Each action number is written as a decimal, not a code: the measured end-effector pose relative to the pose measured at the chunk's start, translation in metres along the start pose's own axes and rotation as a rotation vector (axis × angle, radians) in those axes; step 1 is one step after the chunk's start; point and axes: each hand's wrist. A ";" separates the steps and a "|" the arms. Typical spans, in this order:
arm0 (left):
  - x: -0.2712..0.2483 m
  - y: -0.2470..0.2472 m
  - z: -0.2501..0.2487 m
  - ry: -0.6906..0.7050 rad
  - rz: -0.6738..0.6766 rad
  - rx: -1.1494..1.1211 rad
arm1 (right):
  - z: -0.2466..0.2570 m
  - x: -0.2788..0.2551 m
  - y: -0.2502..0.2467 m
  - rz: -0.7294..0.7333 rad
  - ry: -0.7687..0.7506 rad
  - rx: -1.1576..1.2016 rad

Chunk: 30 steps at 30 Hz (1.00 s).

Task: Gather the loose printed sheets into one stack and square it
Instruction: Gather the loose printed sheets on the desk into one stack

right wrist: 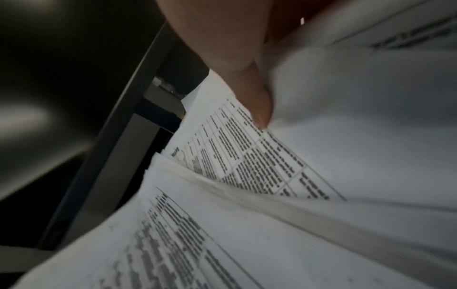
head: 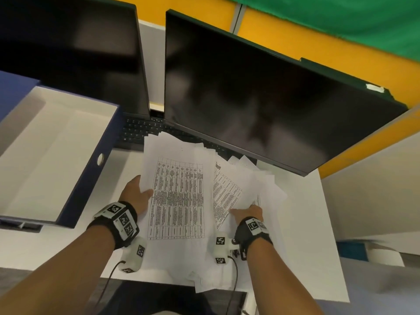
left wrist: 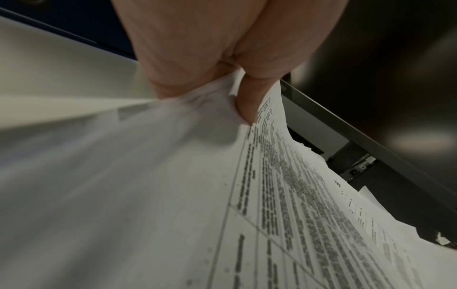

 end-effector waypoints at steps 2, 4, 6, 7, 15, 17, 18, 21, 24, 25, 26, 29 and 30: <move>0.002 -0.002 0.003 0.005 0.000 0.002 | -0.001 -0.006 -0.001 0.037 -0.023 0.028; 0.001 -0.003 0.003 0.012 0.001 0.006 | 0.000 -0.011 0.006 0.028 -0.017 0.045; -0.001 -0.002 -0.002 0.023 -0.003 0.010 | 0.009 -0.021 0.009 0.000 0.007 0.062; -0.002 -0.001 -0.003 0.026 -0.004 0.007 | 0.012 -0.023 0.010 -0.012 0.029 0.090; -0.006 -0.016 -0.004 0.010 -0.039 -0.025 | 0.018 -0.059 -0.034 -0.124 -0.178 0.134; -0.008 -0.020 -0.006 0.003 -0.062 -0.035 | 0.021 -0.076 -0.066 -0.260 -0.339 -0.015; -0.011 -0.023 -0.009 0.009 -0.066 -0.034 | 0.023 -0.083 -0.081 -0.315 -0.411 -0.090; -0.016 -0.022 -0.018 0.049 -0.049 -0.040 | 0.035 -0.102 -0.125 -0.366 -0.599 -0.102; -0.024 -0.024 -0.031 0.073 -0.025 -0.034 | 0.053 -0.125 -0.162 -0.341 -0.775 0.094; -0.023 -0.022 -0.032 0.075 -0.015 -0.048 | 0.059 -0.133 -0.171 -0.324 -0.819 0.142; -0.024 -0.025 -0.034 0.074 -0.007 -0.065 | 0.067 -0.141 -0.177 -0.290 -0.853 0.180; -0.027 -0.021 -0.034 0.056 0.030 -0.081 | 0.080 -0.148 -0.186 -0.213 -0.886 0.260; -0.030 -0.020 -0.036 0.060 0.050 -0.070 | 0.082 -0.147 -0.189 -0.197 -0.888 0.287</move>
Point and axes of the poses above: each hand's wrist, its own x-axis towards the middle knuckle, its own y-axis out of the palm, z = x × y, and after that the axes turned 1 degree about -z, right-handed
